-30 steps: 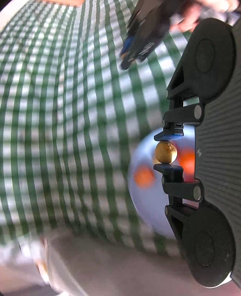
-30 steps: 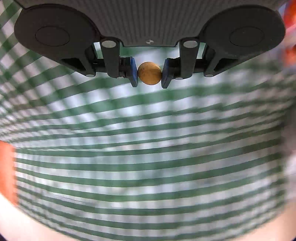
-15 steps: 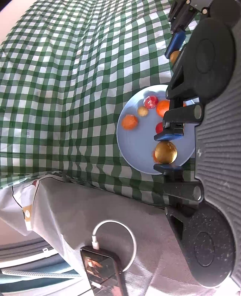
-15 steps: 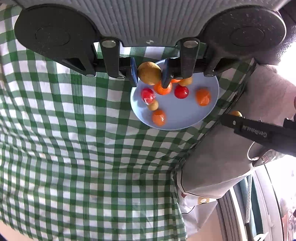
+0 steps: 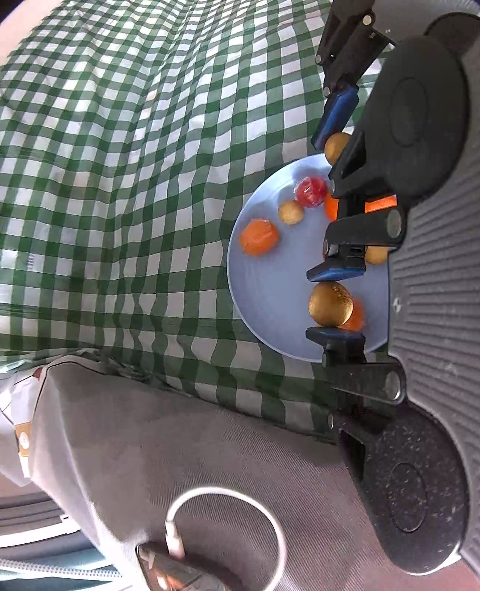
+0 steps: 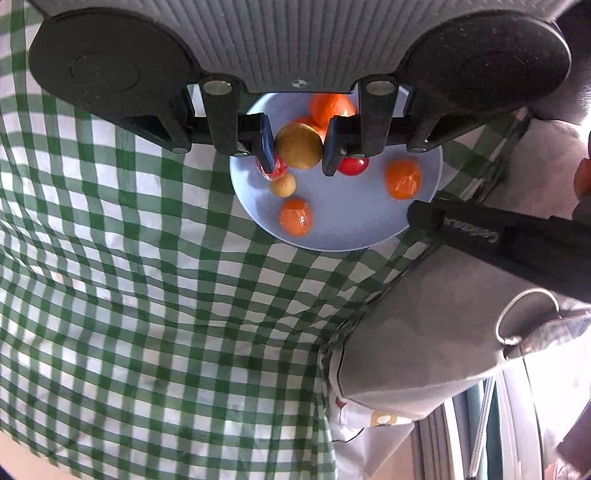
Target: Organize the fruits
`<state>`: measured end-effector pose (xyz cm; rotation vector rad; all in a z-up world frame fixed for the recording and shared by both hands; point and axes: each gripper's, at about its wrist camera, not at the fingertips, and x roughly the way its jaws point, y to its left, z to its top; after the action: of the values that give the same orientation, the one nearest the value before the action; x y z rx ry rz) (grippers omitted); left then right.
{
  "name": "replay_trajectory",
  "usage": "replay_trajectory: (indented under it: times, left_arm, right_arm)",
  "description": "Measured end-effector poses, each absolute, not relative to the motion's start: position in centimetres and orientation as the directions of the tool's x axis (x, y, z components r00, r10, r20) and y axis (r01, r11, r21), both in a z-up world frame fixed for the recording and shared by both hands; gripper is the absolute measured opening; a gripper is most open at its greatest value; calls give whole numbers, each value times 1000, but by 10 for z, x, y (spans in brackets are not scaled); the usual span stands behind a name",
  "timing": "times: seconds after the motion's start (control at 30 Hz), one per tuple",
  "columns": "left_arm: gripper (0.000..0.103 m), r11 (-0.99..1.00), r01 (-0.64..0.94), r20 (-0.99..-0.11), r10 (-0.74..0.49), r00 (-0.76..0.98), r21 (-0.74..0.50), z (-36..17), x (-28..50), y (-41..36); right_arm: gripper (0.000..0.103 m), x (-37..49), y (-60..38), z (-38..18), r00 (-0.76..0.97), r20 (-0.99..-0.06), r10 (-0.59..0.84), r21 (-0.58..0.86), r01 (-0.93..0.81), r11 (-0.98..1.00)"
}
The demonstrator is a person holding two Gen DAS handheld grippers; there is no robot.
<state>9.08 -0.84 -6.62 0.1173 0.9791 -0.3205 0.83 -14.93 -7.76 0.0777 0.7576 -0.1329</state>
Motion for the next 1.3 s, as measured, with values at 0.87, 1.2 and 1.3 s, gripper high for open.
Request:
replay_trajectory:
  times: [0.87,1.2,1.3]
  left_arm:
    - [103,950,299,-812,-106,573,87,-27,27,8]
    - [103,963,254,-757,-101,645,88,4,-27,29]
    - [103,971,235,-762,-115,637,50,12,-34,36]
  right_arm:
    - [100,-41,-123,-64,642,-750,-158,-43,192,980]
    - [101,-90,-111,-33,676,-706,-210,-18,279,960]
    - [101,-97,-108,-27,679,-701,-218,-16,291,957]
